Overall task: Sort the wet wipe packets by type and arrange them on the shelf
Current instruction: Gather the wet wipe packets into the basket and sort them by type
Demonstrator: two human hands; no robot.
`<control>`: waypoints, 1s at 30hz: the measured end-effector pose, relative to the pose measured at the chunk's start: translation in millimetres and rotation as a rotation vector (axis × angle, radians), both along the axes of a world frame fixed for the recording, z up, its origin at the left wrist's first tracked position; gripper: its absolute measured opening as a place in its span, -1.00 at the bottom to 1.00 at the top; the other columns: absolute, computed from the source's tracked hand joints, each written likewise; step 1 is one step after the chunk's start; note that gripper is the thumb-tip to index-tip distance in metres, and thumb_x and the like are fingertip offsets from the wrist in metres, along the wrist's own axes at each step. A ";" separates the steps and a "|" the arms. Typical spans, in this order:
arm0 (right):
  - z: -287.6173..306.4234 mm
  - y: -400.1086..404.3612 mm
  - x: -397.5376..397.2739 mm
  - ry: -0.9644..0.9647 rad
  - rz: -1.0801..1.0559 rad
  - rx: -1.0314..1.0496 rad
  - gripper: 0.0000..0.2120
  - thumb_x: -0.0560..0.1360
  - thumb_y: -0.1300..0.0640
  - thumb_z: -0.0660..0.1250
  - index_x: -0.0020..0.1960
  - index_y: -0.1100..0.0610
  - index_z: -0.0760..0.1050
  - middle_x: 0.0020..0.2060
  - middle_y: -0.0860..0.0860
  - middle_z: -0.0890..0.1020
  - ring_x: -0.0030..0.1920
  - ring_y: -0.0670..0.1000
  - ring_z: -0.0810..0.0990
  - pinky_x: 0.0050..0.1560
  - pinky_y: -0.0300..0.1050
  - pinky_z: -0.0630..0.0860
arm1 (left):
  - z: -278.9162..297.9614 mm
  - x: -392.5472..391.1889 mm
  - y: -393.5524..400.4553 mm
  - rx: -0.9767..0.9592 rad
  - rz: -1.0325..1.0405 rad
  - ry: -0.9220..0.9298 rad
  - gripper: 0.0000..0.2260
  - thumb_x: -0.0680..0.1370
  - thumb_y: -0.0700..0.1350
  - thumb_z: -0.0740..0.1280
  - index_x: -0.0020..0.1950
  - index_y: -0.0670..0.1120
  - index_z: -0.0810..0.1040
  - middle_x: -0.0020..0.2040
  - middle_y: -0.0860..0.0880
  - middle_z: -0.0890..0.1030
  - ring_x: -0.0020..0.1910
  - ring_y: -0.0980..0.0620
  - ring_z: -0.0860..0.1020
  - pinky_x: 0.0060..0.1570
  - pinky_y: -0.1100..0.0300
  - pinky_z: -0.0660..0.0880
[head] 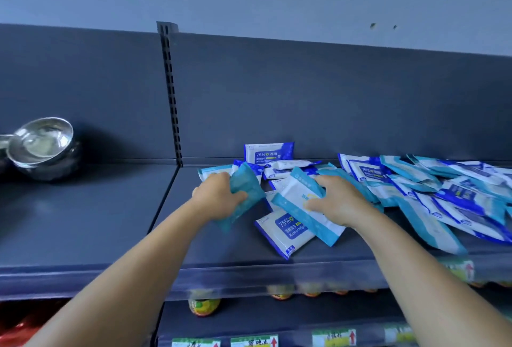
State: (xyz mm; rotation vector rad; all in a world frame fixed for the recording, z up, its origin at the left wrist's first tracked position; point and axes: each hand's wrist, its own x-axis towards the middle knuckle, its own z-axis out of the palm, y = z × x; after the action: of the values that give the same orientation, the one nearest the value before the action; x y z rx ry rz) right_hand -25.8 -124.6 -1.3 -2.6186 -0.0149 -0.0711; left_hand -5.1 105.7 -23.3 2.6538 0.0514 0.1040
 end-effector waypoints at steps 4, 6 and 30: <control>5.9 6.6 15.8 -0.079 -0.013 0.017 -0.82 0.47 0.09 0.33 0.04 0.11 0.46 -0.10 0.05 0.57 -0.07 0.13 0.54 -0.15 -0.05 0.42 | 7.8 21.6 -2.8 -0.226 0.111 -0.004 -0.57 0.50 0.11 0.32 0.20 -0.15 0.38 0.14 -0.10 0.37 0.08 -0.14 0.48 -0.03 0.04 0.50; 4.1 8.9 28.8 -0.036 0.009 -0.016 -0.74 0.49 0.07 0.31 0.15 0.08 0.44 0.01 0.05 0.58 0.00 0.13 0.54 -0.03 -0.03 0.45 | 5.7 33.0 -6.7 -0.231 0.150 0.023 -0.49 0.50 0.15 0.32 0.28 -0.16 0.35 0.20 -0.13 0.34 0.15 -0.15 0.44 0.00 0.03 0.48; -15.2 -4.9 38.4 0.103 -0.046 0.072 -0.76 0.41 -0.06 0.39 -0.14 0.09 0.44 -0.24 0.03 0.53 -0.30 0.01 0.46 -0.27 -0.10 0.36 | -3.7 52.0 -29.9 -0.391 0.029 0.055 -0.89 0.42 -0.17 0.38 -0.14 -0.17 0.48 -0.25 -0.05 0.55 -0.21 -0.08 0.54 -0.27 0.16 0.49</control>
State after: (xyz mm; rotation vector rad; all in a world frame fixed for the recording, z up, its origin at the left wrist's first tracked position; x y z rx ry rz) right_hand 12.6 -129.5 -16.4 -2.5474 0.0821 0.0466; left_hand 46.8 75.8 -27.0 2.2655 0.1159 0.0267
